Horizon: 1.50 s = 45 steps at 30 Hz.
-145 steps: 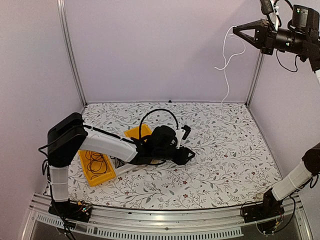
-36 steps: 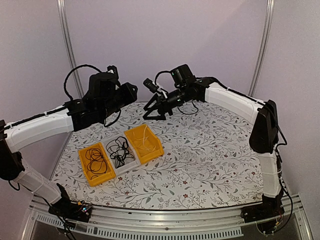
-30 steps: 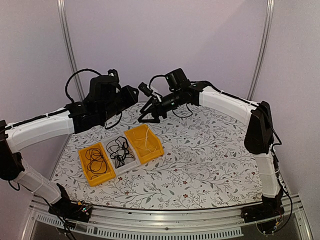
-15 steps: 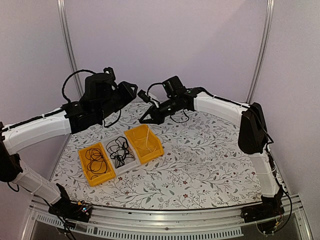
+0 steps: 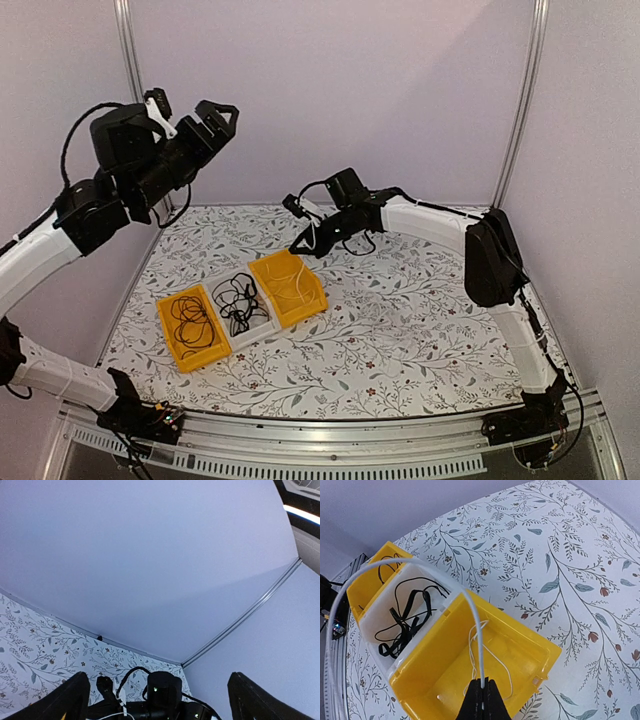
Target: Untangle the cables
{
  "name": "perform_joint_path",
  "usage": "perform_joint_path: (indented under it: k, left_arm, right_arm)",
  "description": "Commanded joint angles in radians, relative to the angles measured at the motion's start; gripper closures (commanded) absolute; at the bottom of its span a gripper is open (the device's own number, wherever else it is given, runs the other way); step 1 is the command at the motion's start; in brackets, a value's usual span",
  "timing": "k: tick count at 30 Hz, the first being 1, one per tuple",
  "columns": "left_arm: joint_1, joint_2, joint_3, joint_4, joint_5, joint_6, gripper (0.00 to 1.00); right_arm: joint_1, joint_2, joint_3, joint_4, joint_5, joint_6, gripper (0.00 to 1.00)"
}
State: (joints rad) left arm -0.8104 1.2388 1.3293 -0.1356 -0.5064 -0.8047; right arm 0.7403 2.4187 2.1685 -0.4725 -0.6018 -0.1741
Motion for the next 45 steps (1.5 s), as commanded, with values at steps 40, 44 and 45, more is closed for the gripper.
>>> perform_joint_path:
  k: [40,44,45]
  left_arm:
    - [0.003,-0.376,-0.179,-0.231,-0.141,-0.063,0.05]
    - [0.003,-0.38,-0.194,-0.228,-0.138,-0.071,0.05]
    - [0.003,-0.384,-0.2,-0.224,-0.138,-0.073,0.05]
  right_arm:
    - [0.037,0.109,0.123,0.059,0.221,-0.095,1.0]
    - [0.05,0.116,0.085,0.031,0.213,-0.132,1.0]
    - [0.054,0.113,0.073,0.025,0.21,-0.139,1.0]
